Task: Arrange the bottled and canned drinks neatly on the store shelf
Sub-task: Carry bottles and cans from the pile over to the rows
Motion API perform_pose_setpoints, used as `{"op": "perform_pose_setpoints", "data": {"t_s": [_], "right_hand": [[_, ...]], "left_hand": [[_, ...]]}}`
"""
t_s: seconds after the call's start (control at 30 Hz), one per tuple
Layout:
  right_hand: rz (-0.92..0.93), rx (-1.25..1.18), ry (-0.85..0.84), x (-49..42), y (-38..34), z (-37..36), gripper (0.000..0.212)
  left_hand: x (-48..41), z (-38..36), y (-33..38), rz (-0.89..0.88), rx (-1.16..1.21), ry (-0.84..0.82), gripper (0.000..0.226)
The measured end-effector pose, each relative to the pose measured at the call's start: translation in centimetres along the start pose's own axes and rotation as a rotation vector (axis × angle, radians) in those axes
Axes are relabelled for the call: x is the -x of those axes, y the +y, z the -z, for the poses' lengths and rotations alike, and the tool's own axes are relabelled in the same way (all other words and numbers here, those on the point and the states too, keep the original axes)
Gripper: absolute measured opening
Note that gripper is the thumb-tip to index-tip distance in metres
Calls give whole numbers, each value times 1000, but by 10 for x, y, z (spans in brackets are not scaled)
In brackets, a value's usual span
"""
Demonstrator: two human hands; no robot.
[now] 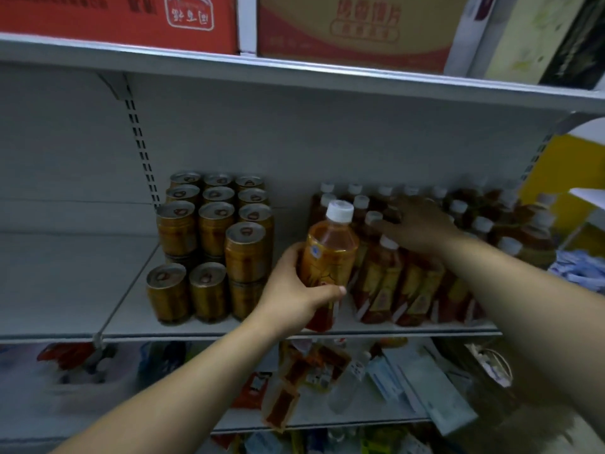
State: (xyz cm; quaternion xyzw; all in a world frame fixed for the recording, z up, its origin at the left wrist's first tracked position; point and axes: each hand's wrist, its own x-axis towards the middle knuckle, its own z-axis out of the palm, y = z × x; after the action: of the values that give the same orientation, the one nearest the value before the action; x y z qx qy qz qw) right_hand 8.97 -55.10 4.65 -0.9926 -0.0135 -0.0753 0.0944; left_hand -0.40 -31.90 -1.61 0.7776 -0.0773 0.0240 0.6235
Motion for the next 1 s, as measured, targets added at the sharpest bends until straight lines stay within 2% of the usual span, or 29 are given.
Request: {"op": "perform_pose_setpoints", "data": {"t_s": [0.07, 0.17, 0.3, 0.4, 0.53, 0.63, 0.77, 1.0], "right_hand": [[-3, 4, -93, -9, 17, -4, 88], [32, 15, -174, -17, 24, -14, 78], [6, 30, -260, -26, 27, -25, 86], [20, 31, -240, -27, 28, -26, 84], [35, 22, -235, -26, 26, -28, 81], [56, 11, -221, -26, 25, -25, 80], [64, 43, -227, -25, 25, -23, 66], [46, 50, -226, -18, 22, -18, 70]], "left_hand": [[-12, -21, -7, 59, -3, 10, 68], [-33, -43, -28, 147, -51, 63, 75], [-50, -65, -50, 202, -37, 144, 69], [-60, -76, -60, 171, -7, 196, 70], [-68, -76, -68, 60, -68, 84, 84], [-75, -74, -81, 24, -107, 69, 94], [-82, -77, -84, 62, -157, 118, 93], [-87, -78, -70, 151, -197, 127, 93]]}}
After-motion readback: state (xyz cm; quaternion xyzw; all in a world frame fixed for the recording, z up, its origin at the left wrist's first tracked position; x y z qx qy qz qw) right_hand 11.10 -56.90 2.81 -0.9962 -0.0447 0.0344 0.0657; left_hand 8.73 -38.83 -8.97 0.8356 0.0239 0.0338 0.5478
